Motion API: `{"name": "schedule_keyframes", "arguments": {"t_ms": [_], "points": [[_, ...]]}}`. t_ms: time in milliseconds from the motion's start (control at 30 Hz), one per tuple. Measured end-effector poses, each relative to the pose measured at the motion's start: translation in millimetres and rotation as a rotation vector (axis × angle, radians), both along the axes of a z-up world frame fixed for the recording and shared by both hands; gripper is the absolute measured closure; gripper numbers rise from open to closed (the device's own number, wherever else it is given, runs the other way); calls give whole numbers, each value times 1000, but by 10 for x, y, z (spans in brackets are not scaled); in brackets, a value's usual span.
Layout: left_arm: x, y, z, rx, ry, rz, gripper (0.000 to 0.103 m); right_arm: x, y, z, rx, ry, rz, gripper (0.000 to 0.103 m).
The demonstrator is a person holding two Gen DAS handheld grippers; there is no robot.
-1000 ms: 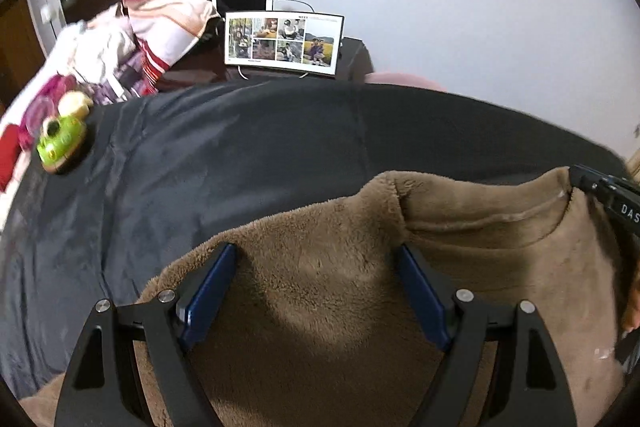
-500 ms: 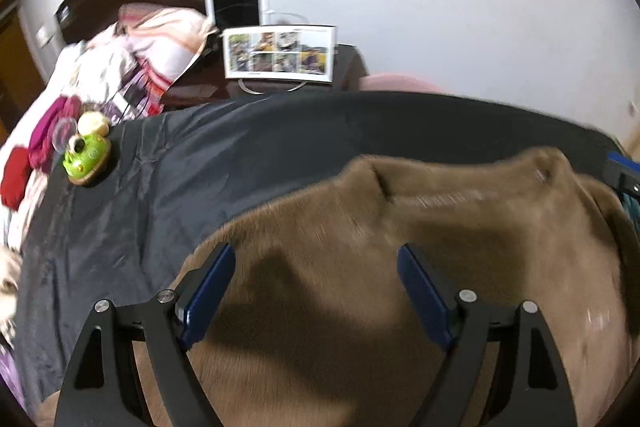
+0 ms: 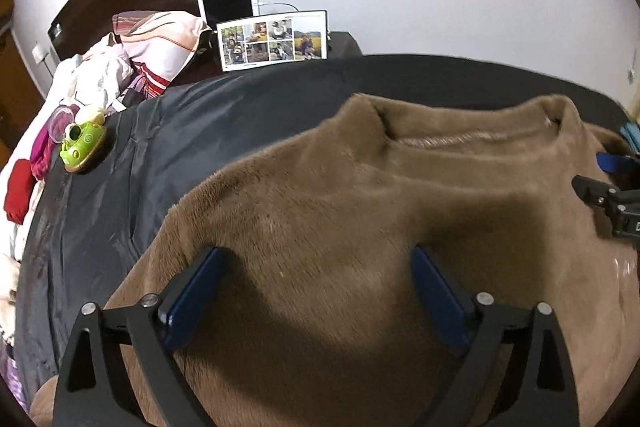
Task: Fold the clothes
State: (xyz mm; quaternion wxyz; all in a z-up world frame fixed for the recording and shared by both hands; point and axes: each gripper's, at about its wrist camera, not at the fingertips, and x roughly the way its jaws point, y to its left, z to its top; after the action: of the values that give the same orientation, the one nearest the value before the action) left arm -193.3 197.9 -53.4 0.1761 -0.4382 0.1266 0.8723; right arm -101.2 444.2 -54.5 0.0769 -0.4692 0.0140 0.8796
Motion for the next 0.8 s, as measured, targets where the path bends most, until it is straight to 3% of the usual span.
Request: {"name": "schedule_keyframes", "arguments": {"t_ms": [167,367,567,700,800], "points": [[-93,-20,-17,-1,14,24,1,-53,47,11,-11,12,-10,7],[-42,-90,19,-19,3,45,1,-28,88,78,-24,8,-14,6],[408,-233,124,-112,1,-20,1,562,-27,385,-156,17,66,6],[788,-395,96,-157,7,-50,1,979,-338,323,-62,-46,140,6],[948,-578,58,-133,14,-16,1,1169,-437,125,-55,-110,155,6]]}}
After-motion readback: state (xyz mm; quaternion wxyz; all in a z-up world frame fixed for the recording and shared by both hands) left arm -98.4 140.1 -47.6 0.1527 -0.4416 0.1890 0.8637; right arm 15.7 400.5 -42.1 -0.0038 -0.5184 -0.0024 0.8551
